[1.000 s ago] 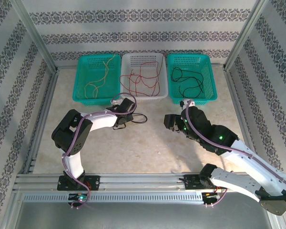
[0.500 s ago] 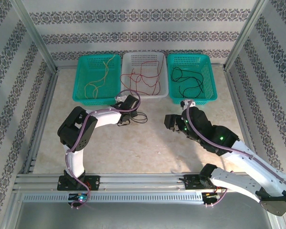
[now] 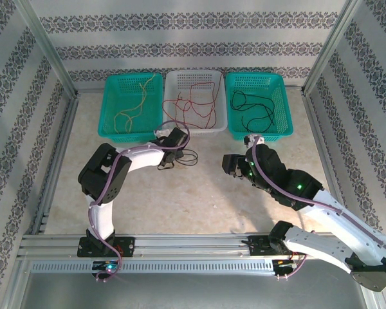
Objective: Untangle the cables
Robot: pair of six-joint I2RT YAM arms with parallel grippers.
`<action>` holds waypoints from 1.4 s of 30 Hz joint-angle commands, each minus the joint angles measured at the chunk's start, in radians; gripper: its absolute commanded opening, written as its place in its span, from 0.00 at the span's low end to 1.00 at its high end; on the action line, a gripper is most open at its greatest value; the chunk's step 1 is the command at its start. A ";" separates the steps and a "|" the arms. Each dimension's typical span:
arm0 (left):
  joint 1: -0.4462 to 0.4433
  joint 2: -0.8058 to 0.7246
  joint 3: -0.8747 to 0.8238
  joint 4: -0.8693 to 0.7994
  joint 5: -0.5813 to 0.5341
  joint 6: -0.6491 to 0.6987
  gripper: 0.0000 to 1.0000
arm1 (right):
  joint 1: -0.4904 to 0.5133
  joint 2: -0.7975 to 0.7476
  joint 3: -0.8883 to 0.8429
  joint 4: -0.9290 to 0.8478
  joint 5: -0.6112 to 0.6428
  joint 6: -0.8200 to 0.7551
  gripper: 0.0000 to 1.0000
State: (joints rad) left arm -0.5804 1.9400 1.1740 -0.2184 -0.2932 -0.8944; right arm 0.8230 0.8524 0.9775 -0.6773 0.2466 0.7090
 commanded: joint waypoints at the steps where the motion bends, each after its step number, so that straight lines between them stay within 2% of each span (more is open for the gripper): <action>1: 0.016 0.047 0.046 -0.038 -0.011 0.023 0.39 | 0.013 -0.009 0.013 -0.017 0.019 0.003 0.56; 4: 0.021 0.060 0.059 -0.051 -0.003 0.021 0.31 | 0.013 -0.012 0.018 -0.022 0.020 0.000 0.56; 12: -0.006 -0.015 -0.013 -0.030 0.048 0.078 0.00 | 0.013 -0.023 0.029 -0.025 0.034 -0.006 0.56; 19: -0.094 -0.206 -0.158 0.068 0.127 0.168 0.00 | 0.013 0.002 0.032 -0.020 0.031 -0.003 0.56; 20: -0.100 -0.220 -0.154 0.056 0.125 0.174 0.03 | 0.013 0.007 0.031 -0.016 0.028 -0.001 0.56; 25: -0.119 -0.182 -0.011 -0.047 0.125 0.276 0.39 | 0.013 0.022 0.033 -0.002 0.017 0.009 0.56; 27: -0.132 -0.136 0.057 -0.094 0.118 0.327 0.44 | 0.013 0.018 0.032 -0.004 0.018 0.013 0.56; 31: -0.137 -0.028 0.175 -0.150 0.211 0.466 0.44 | 0.013 -0.009 0.024 -0.014 0.032 0.022 0.56; 34: -0.137 0.030 0.225 -0.176 0.279 0.533 0.39 | 0.013 -0.028 0.019 -0.025 0.039 0.026 0.57; 38: -0.137 0.087 0.277 -0.236 0.318 0.564 0.37 | 0.013 -0.039 0.017 -0.034 0.045 0.027 0.56; 42: -0.137 0.145 0.333 -0.302 0.311 0.566 0.37 | 0.013 -0.043 0.015 -0.031 0.046 0.030 0.56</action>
State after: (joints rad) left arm -0.7071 2.0609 1.4555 -0.4225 -0.0006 -0.3775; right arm 0.8230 0.8185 0.9829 -0.6918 0.2653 0.7277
